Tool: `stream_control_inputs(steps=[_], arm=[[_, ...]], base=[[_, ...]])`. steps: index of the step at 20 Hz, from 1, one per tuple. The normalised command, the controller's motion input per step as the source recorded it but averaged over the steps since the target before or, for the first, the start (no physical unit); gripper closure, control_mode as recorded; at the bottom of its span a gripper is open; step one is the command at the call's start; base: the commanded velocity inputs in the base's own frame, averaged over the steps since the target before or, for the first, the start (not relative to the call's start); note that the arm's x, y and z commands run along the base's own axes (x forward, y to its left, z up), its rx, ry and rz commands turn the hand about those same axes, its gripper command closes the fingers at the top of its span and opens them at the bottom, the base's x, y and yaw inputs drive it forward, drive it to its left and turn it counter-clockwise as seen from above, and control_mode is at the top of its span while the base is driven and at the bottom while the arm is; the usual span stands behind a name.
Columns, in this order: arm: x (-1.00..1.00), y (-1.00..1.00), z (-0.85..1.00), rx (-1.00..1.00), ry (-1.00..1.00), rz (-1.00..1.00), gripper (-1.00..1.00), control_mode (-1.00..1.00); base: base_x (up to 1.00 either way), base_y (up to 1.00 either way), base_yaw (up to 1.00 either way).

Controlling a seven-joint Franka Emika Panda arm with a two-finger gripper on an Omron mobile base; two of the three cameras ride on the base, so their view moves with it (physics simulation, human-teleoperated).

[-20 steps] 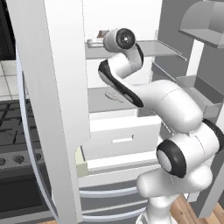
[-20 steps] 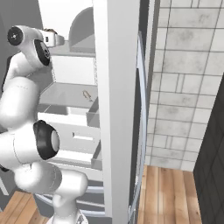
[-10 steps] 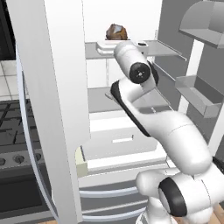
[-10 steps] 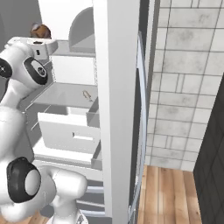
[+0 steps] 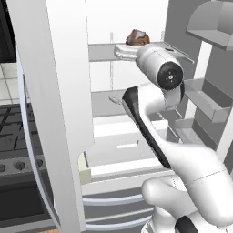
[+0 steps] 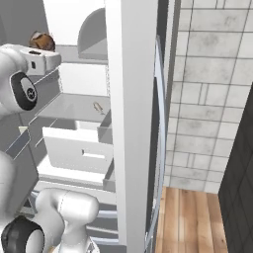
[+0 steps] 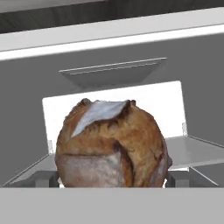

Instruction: Place the condiment bottle and condiment bottle from the counter to the top shelf of the fridge. If the existing items in the fridge are on the top shelf, move them to other shelves.

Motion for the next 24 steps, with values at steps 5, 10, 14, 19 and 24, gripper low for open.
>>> stream_control_inputs(steps=[5,10,14,19,24], arm=[[-1.00,-0.27,-0.07,0.00,0.61,0.00,1.00,-1.00],[-1.00,-0.14,-0.88,-0.04,0.74,0.00,1.00,-1.00],[-1.00,-0.01,-1.00,-0.03,0.71,0.00,1.00,-1.00],[-0.32,0.17,-0.85,0.00,0.25,0.00,1.00,-1.00],[0.60,0.21,-0.14,0.03,-0.02,0.01,1.00,-1.00]], base=[[0.00,0.00,0.00],[0.00,0.00,0.00],[0.00,0.00,0.00],[0.00,0.00,0.00],[0.00,0.00,0.00]])
